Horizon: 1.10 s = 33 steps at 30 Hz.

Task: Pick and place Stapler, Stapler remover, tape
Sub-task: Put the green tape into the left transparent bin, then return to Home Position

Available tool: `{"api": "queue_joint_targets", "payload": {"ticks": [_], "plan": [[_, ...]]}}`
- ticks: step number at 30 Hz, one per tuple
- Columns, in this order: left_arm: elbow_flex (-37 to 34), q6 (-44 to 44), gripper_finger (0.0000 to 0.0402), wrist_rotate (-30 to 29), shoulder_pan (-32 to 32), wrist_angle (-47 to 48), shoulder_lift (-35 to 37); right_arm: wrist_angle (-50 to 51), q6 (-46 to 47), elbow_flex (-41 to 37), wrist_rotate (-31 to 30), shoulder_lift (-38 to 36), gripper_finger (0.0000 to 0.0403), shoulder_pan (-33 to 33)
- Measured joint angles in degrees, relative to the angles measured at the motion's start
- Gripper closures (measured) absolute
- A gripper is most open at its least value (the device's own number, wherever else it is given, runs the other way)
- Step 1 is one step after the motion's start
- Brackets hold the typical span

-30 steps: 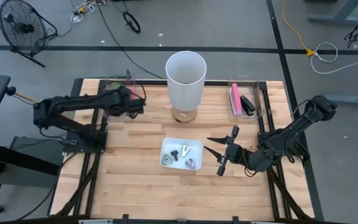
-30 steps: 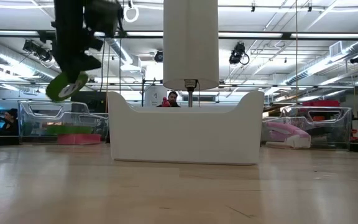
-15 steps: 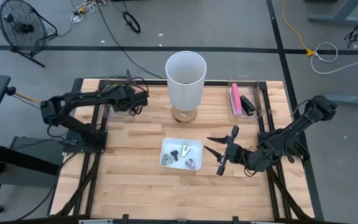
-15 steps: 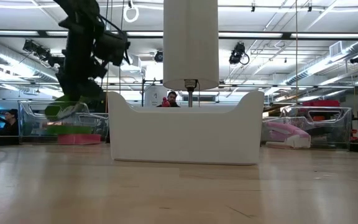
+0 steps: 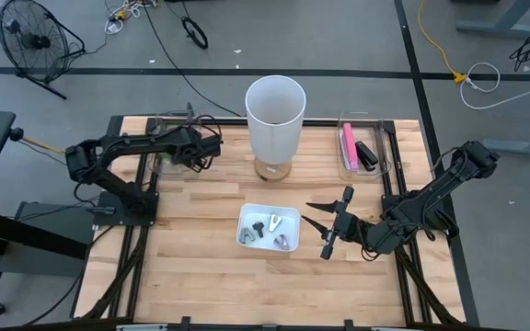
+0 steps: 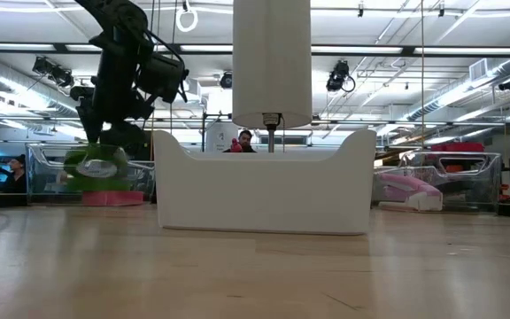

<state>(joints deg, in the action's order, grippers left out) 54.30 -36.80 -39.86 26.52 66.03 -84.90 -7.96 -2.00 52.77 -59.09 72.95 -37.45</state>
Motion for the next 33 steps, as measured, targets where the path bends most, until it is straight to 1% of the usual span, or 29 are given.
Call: {"api": "queue_joint_targets", "payload": {"ticks": [3,5,7,10,13,15,18,20,21,23,26,28,30,32,33], "plan": [[0.0,0.0,0.0096,0.7,-0.1,0.0,0.0,0.0,0.0,0.0,0.0,0.0,0.0250,0.0],[0.0,2.5,0.0069,3.1,-0.3,0.0,0.0,0.1,0.0,0.0,0.0,0.0,0.0250,0.0],[0.0,4.3,0.0051,3.9,-0.4,0.0,0.1,0.1,0.0,0.0,0.0,0.0,0.0250,0.0],[0.6,3.9,0.0036,3.2,-0.4,0.0,0.2,0.3,0.0,0.0,0.0,0.0,0.0250,0.0],[2.5,2.7,0.0033,1.2,-1.1,0.3,0.3,0.4,0.0,0.0,0.0,0.0,0.0250,0.0],[4.3,3.2,0.0033,0.7,-2.3,0.5,1.0,0.5,0.0,0.0,0.0,0.0,0.0250,0.0],[7.7,3.4,0.0035,-1.9,-5.3,1.0,2.3,1.1,0.0,0.0,0.0,0.0,0.0250,0.0],[9.6,3.6,0.0035,-4.7,-8.1,1.6,4.4,1.9,-0.5,0.0,-0.5,0.0,0.0250,0.0],[10.2,4.6,0.0035,-5.4,-9.7,0.7,5.7,2.5,-1.1,0.0,-1.7,0.0,0.0250,0.0],[10.6,6.9,0.0035,-5.3,-13.3,-0.2,8.8,3.8,-1.7,0.0,-6.4,0.0,0.0250,-0.5],[10.1,11.3,0.0035,-3.7,-20.1,-3.2,13.7,8.0,-0.8,0.0,-13.6,-0.2,0.0250,-1.4],[9.7,12.3,0.0035,-4.1,-24.9,-3.2,16.6,10.0,1.3,0.0,-16.2,-0.5,0.0250,-1.9],[8.7,13.2,0.0035,-4.2,-29.5,-4.2,20.3,10.6,2.9,0.0,-16.3,-0.8,0.0250,-2.4],[7.3,13.6,0.0035,-3.0,-34.3,-6.5,23.8,11.4,3.8,0.0,-13.1,-1.2,0.0250,-2.5],[6.2,13.9,0.0035,-2.0,-36.7,-7.8,25.4,11.7,4.3,0.0,-10.5,-1.2,0.0250,-2.6]]}}
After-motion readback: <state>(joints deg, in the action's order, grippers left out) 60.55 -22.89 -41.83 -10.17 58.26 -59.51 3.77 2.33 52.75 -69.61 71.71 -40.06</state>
